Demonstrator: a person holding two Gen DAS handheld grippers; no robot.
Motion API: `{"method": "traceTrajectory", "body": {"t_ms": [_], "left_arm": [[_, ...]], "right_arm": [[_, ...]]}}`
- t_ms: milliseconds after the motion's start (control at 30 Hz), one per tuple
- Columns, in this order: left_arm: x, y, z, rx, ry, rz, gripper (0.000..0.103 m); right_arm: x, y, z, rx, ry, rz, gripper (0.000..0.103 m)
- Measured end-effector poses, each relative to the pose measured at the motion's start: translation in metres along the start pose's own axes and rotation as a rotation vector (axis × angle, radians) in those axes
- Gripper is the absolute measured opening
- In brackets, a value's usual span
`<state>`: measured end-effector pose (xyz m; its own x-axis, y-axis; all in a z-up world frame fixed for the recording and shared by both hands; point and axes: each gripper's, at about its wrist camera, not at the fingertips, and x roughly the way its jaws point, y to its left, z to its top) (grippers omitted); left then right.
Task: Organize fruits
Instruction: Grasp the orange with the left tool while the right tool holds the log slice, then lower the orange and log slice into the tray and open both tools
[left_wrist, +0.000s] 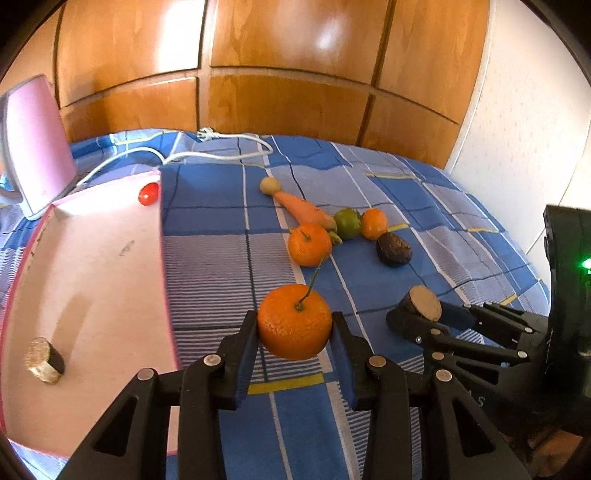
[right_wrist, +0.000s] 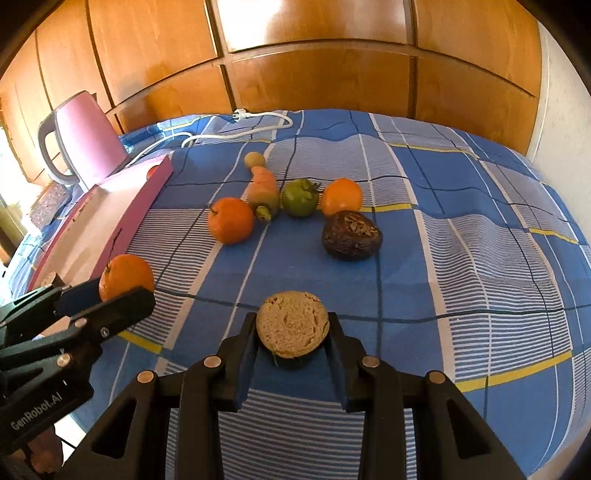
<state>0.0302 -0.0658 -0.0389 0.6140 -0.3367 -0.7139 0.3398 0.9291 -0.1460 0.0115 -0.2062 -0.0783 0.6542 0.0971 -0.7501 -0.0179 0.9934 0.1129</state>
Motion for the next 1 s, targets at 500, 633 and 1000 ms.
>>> {"method": "traceTrajectory", "body": {"t_ms": [500, 633, 1000], "left_arm": [[-0.027, 0.025, 0.003, -0.078, -0.052, 0.049, 0.038], [-0.032, 0.034, 0.003, -0.102, -0.06, 0.062, 0.038], [-0.058, 0.085, 0.011, -0.222, -0.125, 0.141, 0.038]], "right_arm": [[-0.011, 0.036, 0.008, -0.096, -0.018, 0.059, 0.035], [-0.013, 0.049, 0.012, -0.131, -0.017, 0.088, 0.035], [-0.012, 0.095, 0.029, -0.252, 0.002, 0.185, 0.035]]}}
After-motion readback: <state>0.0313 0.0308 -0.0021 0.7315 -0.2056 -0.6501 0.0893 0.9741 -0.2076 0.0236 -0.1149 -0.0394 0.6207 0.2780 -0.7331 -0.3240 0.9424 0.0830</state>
